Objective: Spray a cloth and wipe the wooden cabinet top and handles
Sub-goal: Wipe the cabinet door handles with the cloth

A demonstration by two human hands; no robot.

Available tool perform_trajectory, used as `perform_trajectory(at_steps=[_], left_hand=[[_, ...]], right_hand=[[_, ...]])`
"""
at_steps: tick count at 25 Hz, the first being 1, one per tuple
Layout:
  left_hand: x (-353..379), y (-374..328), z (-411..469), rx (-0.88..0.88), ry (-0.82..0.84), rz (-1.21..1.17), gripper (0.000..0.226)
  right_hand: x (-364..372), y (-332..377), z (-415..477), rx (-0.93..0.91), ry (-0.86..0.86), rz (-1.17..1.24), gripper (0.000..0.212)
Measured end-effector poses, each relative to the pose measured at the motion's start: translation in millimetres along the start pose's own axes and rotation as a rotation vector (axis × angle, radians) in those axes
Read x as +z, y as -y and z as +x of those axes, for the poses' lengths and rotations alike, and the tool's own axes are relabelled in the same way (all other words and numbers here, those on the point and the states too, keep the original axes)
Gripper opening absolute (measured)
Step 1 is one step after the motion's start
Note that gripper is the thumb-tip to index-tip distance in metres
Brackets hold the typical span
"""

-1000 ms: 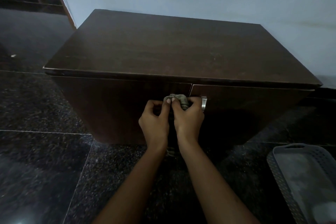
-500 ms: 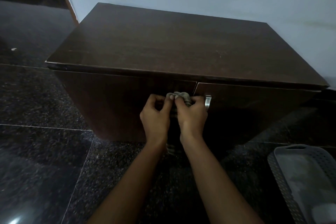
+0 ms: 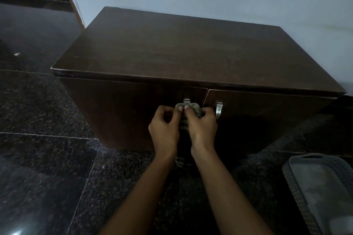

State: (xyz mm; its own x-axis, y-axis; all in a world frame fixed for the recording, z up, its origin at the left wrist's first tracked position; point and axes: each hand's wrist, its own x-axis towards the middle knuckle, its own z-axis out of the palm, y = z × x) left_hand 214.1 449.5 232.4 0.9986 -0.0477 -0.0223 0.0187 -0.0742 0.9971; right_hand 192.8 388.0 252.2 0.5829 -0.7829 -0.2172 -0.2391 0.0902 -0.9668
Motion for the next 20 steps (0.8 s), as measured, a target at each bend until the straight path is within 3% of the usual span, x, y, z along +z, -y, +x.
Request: perform_trajectory(at_steps=[8, 20], left_hand=[[-0.5, 18.4, -8.1, 0.023, 0.010, -0.096, 0.007], [5.0, 43.5, -0.7, 0.036, -0.006, 0.015, 0.007]], right_hand=[[-4.2, -27.6, -1.5, -0.073, 0.054, 0.067, 0.024], [3.2, -49.6, 6.1, -0.095, 0.070, -0.077, 0.028]])
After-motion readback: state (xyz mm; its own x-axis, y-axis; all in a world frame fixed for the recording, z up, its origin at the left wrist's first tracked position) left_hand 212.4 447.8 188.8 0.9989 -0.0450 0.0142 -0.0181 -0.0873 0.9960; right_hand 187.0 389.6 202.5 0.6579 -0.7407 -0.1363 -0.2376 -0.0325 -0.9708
